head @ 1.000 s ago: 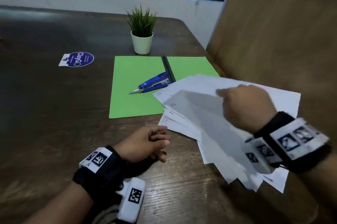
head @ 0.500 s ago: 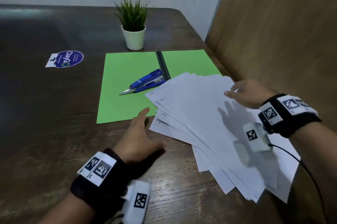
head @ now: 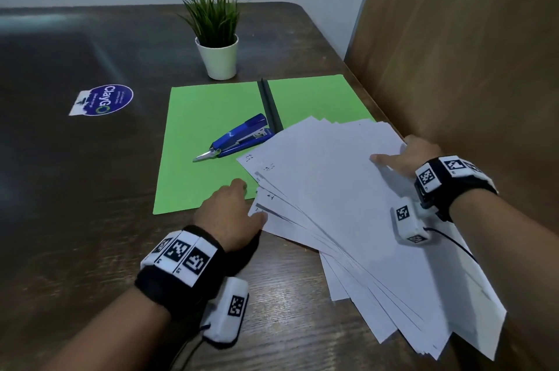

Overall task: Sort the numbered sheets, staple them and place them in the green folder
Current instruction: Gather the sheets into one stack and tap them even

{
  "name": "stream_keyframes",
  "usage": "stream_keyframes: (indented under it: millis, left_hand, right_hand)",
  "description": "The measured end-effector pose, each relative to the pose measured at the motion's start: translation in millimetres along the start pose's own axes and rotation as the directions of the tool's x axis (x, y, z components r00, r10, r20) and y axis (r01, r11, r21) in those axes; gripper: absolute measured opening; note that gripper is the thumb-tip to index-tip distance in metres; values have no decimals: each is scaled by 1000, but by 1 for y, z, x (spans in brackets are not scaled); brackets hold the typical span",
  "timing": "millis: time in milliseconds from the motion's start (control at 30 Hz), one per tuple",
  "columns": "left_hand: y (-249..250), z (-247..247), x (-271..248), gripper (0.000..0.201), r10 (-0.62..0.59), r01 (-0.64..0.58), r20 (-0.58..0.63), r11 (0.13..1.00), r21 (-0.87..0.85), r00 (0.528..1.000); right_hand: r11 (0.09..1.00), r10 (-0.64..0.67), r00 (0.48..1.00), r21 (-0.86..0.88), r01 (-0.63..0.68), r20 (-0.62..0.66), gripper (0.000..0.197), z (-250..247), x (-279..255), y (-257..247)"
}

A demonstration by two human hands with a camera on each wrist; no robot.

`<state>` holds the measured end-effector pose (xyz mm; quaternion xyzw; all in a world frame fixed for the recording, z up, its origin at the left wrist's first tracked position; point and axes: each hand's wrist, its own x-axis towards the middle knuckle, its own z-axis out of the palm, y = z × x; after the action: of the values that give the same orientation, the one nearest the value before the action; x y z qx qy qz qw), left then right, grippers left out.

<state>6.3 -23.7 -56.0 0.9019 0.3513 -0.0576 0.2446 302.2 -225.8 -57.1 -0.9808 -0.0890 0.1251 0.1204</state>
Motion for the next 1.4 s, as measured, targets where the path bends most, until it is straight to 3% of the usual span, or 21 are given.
stream_keyframes:
  millis: [100,200,333,500,633,733,900,1067,1400]
  left_hand:
    - [-2,1,-7,73,-40,46,46,987,-153,998]
    - [-3,1,-6,76,-45,57,75,986,-157,996]
    - [-3,-1,2,83,-44,55,76,988,-147,996]
    - [-3,3,2,74,17,-10,38,986,-166,999]
    - [-5,6,2,72,44,-41,14,987,-158,999]
    - [-6,6,1,72,47,-45,7,985,-164,999]
    - [-8,7,3,75,48,-47,1,982,-180,999]
    - [-12,8,3,80,72,-72,-7,982,-176,997]
    - [-16,13,3,58,127,-133,-45,975,-180,991]
  right_hand:
    - [999,32,999,-11,-33,-34,96,2,8,2]
    - [999,40,998,-33,-42,-38,95,0,8,-2]
    - [998,10,1000,56,-12,29,79,-4,8,-1]
    - [965,-94,994,249,77,58,54,-3,1,-1]
    - [995,-48,999,87,46,19,104,-3,0,2]
    - [998,7,1000,65,-9,27,124,-4,6,6]
    - [984,44,995,168,-60,93,90,-10,2,5]
    - [980,30,986,187,-61,166,68,-18,0,7]
    - [947,-63,969,320,-18,240,60,-25,-18,21]
